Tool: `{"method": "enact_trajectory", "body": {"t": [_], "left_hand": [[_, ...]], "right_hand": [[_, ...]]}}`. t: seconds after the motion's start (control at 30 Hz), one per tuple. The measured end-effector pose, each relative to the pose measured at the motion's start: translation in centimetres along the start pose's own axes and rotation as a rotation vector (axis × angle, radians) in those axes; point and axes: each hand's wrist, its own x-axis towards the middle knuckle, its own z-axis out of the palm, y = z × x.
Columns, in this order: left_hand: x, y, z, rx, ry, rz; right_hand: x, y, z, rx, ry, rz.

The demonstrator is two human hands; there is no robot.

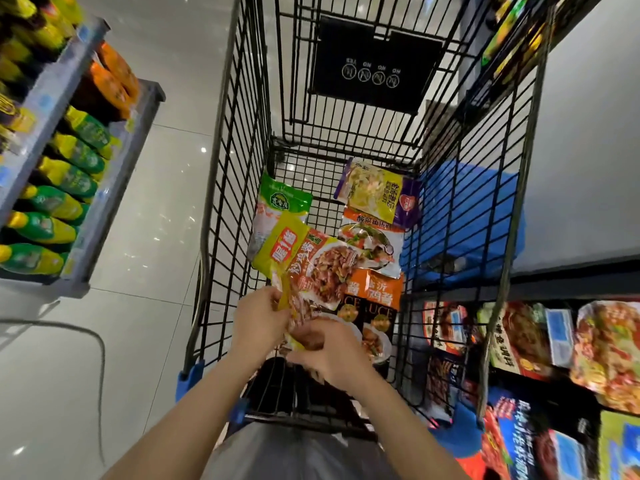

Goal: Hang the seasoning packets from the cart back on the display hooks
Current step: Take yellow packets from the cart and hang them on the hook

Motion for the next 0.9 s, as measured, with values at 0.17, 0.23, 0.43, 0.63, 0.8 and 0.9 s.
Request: {"method": "enact_trajectory", "body": {"t": [0.17, 0.23, 0.43, 0.63, 0.8, 0.9], "left_hand": [[-1.0, -1.8, -0.7, -0.026, -0.009, 0.012], [-1.7, -1.9, -0.4, -0.001, -0.006, 0.02], [-2.4, -2.1, 0.2, -0.078, 0.022, -0.071], [-2.0, -2.0, 0.5, -0.168, 0.059, -0.157], [-1.8, -1.9, 0.7, -0.205, 0.061, -0.177], [-1.8, -1.7, 0.6, -0.214, 0.081, -0.175]], "right_hand": [[4.2, -0.2, -6.3, 0.285, -0.135, 0.01], [8.6, -0.1, -7.3, 0.197, 0.022, 0.017], [24.8, 0.3, -5.5, -0.567, -0.044, -0.138], [31.0, 0.9, -3.3, -0.929, -0.116, -0.284], [30.3, 1.5, -4.4, -1.203, -0.045, -0.393], [30.4, 0.9, -5.5, -1.211, 0.008, -0.439]]}}
